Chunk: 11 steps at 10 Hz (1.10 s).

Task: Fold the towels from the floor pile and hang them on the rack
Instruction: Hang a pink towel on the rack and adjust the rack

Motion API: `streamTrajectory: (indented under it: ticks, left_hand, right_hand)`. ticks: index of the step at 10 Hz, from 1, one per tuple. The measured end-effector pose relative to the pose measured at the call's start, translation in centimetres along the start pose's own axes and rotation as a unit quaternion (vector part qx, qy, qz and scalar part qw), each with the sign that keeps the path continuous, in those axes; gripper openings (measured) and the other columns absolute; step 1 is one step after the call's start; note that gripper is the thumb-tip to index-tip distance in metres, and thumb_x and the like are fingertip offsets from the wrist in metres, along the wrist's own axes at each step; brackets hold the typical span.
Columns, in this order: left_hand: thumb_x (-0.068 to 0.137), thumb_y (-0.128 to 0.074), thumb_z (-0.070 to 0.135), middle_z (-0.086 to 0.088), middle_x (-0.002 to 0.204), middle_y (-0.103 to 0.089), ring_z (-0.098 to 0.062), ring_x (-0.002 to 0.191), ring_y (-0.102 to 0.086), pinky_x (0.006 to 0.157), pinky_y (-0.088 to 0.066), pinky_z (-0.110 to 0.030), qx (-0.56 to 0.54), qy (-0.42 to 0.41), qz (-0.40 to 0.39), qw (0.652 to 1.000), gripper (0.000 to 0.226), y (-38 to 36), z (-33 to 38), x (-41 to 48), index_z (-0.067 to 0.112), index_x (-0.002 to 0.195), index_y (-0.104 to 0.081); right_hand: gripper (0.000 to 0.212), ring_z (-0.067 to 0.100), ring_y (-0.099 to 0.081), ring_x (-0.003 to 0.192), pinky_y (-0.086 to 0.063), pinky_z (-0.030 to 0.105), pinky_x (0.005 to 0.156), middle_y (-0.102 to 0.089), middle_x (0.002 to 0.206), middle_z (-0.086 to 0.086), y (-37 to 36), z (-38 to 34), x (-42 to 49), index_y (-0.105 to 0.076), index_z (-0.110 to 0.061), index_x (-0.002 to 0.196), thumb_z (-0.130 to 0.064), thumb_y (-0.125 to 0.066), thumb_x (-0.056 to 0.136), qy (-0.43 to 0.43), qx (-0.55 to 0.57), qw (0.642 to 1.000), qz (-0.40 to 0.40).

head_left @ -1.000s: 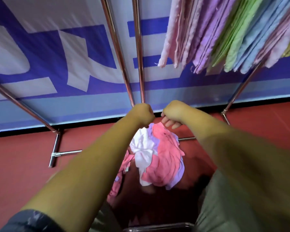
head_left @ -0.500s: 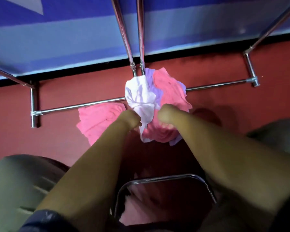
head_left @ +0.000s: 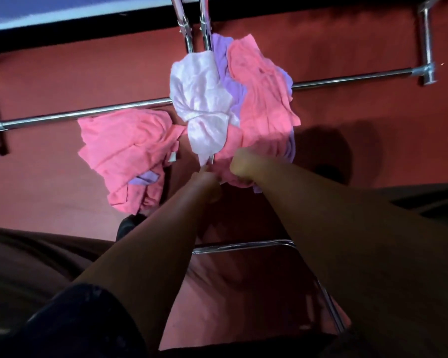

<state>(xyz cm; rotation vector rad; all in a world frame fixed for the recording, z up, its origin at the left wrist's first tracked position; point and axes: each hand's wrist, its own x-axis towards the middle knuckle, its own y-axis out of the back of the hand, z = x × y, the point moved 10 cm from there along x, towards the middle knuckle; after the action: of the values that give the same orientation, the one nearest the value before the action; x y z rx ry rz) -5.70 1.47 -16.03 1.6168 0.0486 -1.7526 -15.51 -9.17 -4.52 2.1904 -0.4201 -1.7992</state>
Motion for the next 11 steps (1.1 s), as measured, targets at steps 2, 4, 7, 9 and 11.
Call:
streamTrajectory:
  ticks: [2,4,7,9,11]
  left_hand:
    - [0.088,-0.068,0.042,-0.007,0.133,-0.065,-0.038,0.113,-0.068,0.094,-0.059,-0.05,-0.008,0.009,0.087,0.996,0.053,0.2,-1.0,3.0,0.021,0.137,-0.068]
    - [0.061,-0.078,0.021,0.007,0.076,-0.078,-0.015,0.076,-0.074,0.078,-0.062,-0.032,-0.092,0.005,0.074,0.993,0.028,3.9,1.2,-0.6,0.025,0.089,-0.084]
    - [0.082,-0.081,0.03,0.004,0.096,-0.074,-0.014,0.092,-0.069,0.086,-0.054,-0.028,-0.317,0.03,0.129,0.939,0.028,8.2,0.5,-2.7,0.024,0.108,-0.07]
    - [0.076,-0.063,-0.008,-0.013,0.063,-0.06,-0.022,0.058,-0.053,0.055,-0.044,-0.024,-0.561,-0.027,0.101,0.821,0.023,13.1,3.6,-6.8,0.01,0.062,-0.067]
    - [0.091,-0.056,-0.008,-0.015,0.079,-0.066,-0.024,0.068,-0.057,0.077,-0.054,-0.037,-0.608,-0.075,0.164,0.773,0.03,19.5,5.0,-11.3,0.008,0.111,-0.071]
  right_hand:
    - [0.012,0.015,-0.075,0.092,-0.051,0.012,0.061,-0.071,0.085,0.013,-2.3,-0.5,1.9,-0.069,-0.004,0.105,-0.006,-0.058,0.106,-0.012,-0.035,0.999,-0.025]
    - [0.029,0.038,-0.069,0.115,-0.055,0.041,0.08,-0.069,0.116,0.017,-1.3,0.8,2.0,-0.067,-0.004,0.125,-0.011,-0.065,0.097,-0.005,0.032,0.999,-0.035]
    - [0.029,0.022,-0.057,0.073,-0.051,0.021,0.038,-0.055,0.088,0.009,-1.3,0.4,2.0,-0.059,-0.006,0.13,-0.009,-0.063,0.101,0.008,0.034,0.999,-0.025]
    - [0.024,0.022,-0.062,0.102,-0.047,0.034,0.083,-0.066,0.114,0.002,1.2,-2.3,0.2,-0.063,-0.019,0.12,-0.029,-0.068,0.099,0.091,0.055,0.99,0.089]
    - [0.031,0.033,-0.067,0.11,-0.052,0.037,0.091,-0.07,0.114,0.011,8.2,-3.1,-4.3,-0.071,-0.011,0.114,-0.029,-0.047,0.105,0.089,0.091,0.975,0.184]
